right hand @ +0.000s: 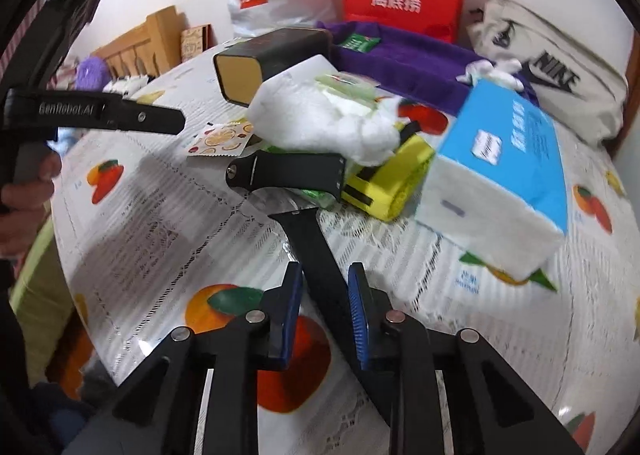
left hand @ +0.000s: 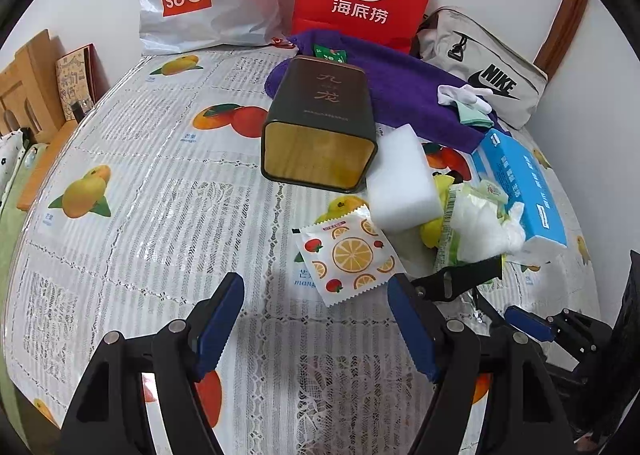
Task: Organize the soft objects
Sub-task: 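Grasp the black watch strap with the right gripper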
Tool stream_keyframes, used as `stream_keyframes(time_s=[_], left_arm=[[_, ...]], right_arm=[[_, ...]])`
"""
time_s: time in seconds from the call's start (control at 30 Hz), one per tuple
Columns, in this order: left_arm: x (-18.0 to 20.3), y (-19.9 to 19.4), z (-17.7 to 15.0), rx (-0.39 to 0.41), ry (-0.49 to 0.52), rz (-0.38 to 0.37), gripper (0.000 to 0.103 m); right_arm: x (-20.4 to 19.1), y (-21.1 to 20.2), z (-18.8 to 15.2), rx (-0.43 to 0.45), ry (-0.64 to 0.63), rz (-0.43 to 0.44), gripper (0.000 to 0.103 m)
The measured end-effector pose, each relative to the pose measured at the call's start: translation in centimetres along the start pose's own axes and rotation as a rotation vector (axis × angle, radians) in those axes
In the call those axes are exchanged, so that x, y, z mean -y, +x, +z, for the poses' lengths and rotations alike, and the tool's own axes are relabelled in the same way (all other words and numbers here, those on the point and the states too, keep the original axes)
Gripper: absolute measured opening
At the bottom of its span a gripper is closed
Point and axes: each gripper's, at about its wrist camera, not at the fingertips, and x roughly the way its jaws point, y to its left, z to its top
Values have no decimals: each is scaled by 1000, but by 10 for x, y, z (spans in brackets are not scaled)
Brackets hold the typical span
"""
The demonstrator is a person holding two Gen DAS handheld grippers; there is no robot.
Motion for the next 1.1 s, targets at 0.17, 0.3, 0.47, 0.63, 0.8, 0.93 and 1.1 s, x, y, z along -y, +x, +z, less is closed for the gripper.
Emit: stream_keyframes(time_s=[0.17, 0.3, 0.47, 0.63, 0.8, 0.93, 1.1], left_arm=[[1, 0, -4, -8, 0, -10, 73], [2, -2, -5, -8, 8, -7, 73], [1, -3, -5, -7, 7, -5, 73], [1, -4, -4, -5, 1, -9, 73], [2, -6, -4, -3, 0, -19, 73], [4, -8, -5, -2, 13, -24, 73], [2, -10, -6, 2, 1, -32, 73]], right_arm=[[-2, -3, -2, -25, 11, 30, 23], [-4, -3, -3, -53, -73, 25, 31], [-1, 2, -5, -63, -121, -20, 51], [1, 1, -2, -56, -25, 2, 22], [-1, 1, -2, -54, 167, 24, 24], [-16, 2, -1, -60, 81, 28, 33], [-21, 2, -3, -63, -36, 0, 25]])
